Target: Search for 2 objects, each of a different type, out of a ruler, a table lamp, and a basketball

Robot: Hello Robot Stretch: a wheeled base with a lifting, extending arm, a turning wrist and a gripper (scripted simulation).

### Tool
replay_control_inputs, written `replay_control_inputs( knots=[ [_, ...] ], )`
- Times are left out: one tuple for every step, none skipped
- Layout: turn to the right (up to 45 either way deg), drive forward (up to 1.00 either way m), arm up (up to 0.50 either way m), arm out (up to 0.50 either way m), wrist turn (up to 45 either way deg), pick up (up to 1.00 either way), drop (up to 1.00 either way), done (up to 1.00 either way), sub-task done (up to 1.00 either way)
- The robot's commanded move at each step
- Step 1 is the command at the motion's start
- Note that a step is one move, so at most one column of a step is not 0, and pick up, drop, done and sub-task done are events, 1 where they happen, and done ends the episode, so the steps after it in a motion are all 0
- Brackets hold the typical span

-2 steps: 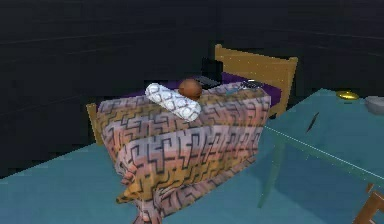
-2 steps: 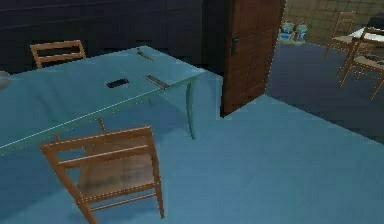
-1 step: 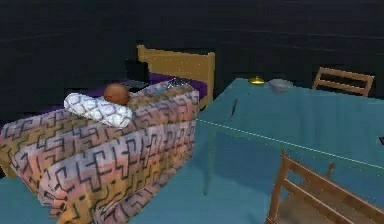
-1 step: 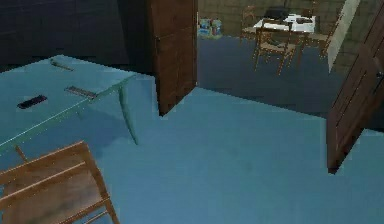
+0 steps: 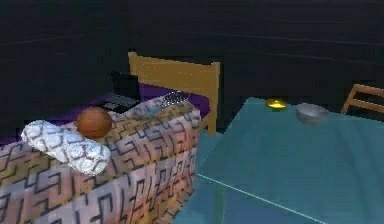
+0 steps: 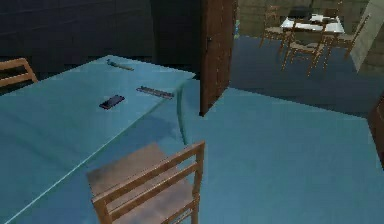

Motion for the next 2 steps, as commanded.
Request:
replay_control_inputs(
  knots=[
    [-27.0, 0.00, 0.00, 0.00, 0.0, 0.00, 0.00, 0.00, 0.00],
    [0.0, 0.00, 0.00, 0.00, 0.0, 0.00, 0.00, 1.00, 0.00]
  ],
)
